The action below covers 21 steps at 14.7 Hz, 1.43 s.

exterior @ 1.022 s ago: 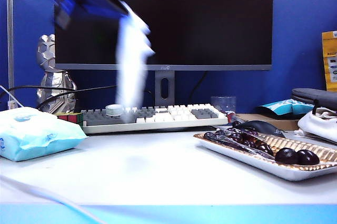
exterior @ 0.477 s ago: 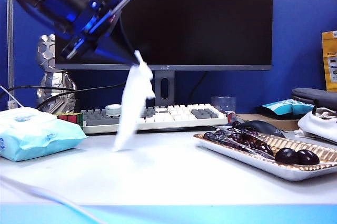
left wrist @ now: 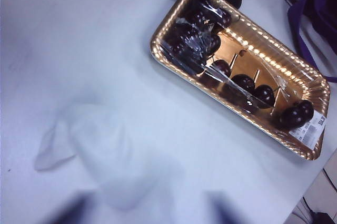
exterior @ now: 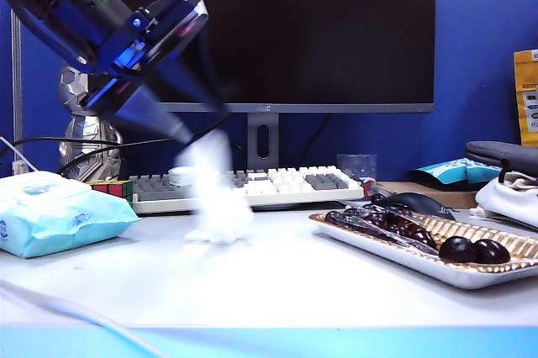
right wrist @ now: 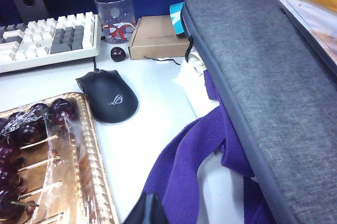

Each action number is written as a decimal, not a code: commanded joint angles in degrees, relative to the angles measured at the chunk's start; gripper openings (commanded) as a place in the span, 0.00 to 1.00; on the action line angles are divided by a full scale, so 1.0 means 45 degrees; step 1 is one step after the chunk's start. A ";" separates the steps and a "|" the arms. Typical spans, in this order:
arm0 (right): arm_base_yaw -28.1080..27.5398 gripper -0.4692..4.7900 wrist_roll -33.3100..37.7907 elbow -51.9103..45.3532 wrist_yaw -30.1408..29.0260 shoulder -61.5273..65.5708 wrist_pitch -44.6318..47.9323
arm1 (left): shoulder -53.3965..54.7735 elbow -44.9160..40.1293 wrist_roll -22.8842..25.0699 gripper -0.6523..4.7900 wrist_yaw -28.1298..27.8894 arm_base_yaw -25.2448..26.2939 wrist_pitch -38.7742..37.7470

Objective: Pull out a wet wipe from the sky blue wet wipes packet and place it on the table.

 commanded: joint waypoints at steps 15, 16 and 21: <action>-0.0005 0.09 0.0044 -0.0029 -0.0005 0.0000 0.0117 | -0.7961 0.0092 0.1219 0.11 -0.4731 0.1389 0.2535; -0.0005 0.09 0.0044 -0.0029 -0.0005 -0.0005 0.0117 | -0.9029 0.0092 0.1515 0.11 -0.4886 0.1933 0.1209; -0.0005 0.09 0.0044 -0.0029 -0.0005 0.0000 0.0121 | -1.1225 -0.0194 0.2322 0.11 -0.6057 0.2186 -0.2681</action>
